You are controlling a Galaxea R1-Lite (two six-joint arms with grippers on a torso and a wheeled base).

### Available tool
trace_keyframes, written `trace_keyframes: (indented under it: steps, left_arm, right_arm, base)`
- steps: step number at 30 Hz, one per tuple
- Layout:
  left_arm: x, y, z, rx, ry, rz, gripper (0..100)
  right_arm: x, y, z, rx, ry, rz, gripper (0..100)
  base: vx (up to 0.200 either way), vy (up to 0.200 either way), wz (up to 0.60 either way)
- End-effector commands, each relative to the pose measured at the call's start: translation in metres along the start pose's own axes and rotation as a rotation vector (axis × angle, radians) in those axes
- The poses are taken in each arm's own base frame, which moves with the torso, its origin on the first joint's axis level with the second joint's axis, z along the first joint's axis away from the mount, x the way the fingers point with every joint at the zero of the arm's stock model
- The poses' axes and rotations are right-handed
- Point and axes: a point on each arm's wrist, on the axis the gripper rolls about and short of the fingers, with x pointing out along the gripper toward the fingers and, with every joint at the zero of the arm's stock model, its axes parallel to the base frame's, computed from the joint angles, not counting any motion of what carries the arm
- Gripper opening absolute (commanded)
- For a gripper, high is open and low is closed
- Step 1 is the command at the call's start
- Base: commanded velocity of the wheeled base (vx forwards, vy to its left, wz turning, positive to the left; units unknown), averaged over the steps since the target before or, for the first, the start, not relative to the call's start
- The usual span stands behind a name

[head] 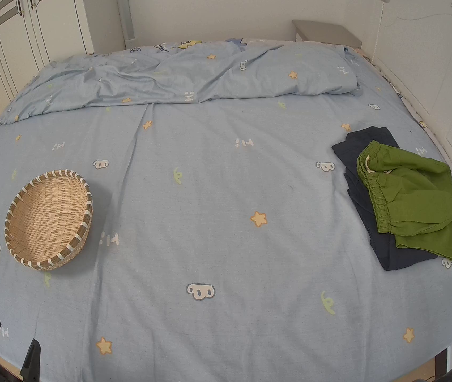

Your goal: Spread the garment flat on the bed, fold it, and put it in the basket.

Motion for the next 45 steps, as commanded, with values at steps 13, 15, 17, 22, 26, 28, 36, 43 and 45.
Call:
trace_keyframes:
  steps: [13,15,17,22,26,28,36,43,45]
  left_arm:
    - [0.000,0.000,-0.004,0.000,-0.001,0.000,100]
    - [0.000,0.000,-0.004,0.000,-0.001,0.000,100]
    - [0.000,0.000,-0.004,0.000,-0.001,0.001,100]
    - [0.000,0.000,-0.004,0.000,-0.001,0.000,100]
    - [0.000,0.000,-0.004,0.000,-0.001,0.001,100]
    - [0.000,0.000,-0.004,0.000,-0.001,0.000,100]
    - [0.000,0.000,-0.004,0.000,-0.001,0.000,100]
    - [0.000,0.000,-0.004,0.000,-0.001,0.001,100]
    - [0.000,0.000,-0.004,0.000,-0.001,0.000,100]
  right_arm:
    - [0.251,0.035,0.045,-0.149,0.431,0.021,100]
    - [0.274,0.038,0.044,-0.148,0.440,0.012,100]
    - [0.294,0.040,0.042,-0.155,0.444,-0.009,100]
    - [0.334,0.046,0.027,-0.167,0.446,-0.038,100]
    - [0.359,0.049,0.030,-0.169,0.417,-0.063,100]
    - [0.369,0.049,0.029,-0.173,0.414,-0.077,100]
    - [0.390,0.050,0.027,-0.178,0.414,-0.091,100]
    - [0.410,0.050,0.008,-0.182,0.425,-0.137,100]
    - [0.413,0.049,0.006,-0.181,0.414,-0.147,100]
  base:
    - [0.000,0.000,0.00]
    - [0.000,0.000,0.00]
    - [0.000,0.000,0.00]
    - [0.000,0.000,0.00]
    - [0.000,0.000,0.00]
    - [0.000,0.000,0.00]
    - [0.000,0.000,0.00]
    - [0.000,0.000,0.00]
    - [0.000,0.000,0.00]
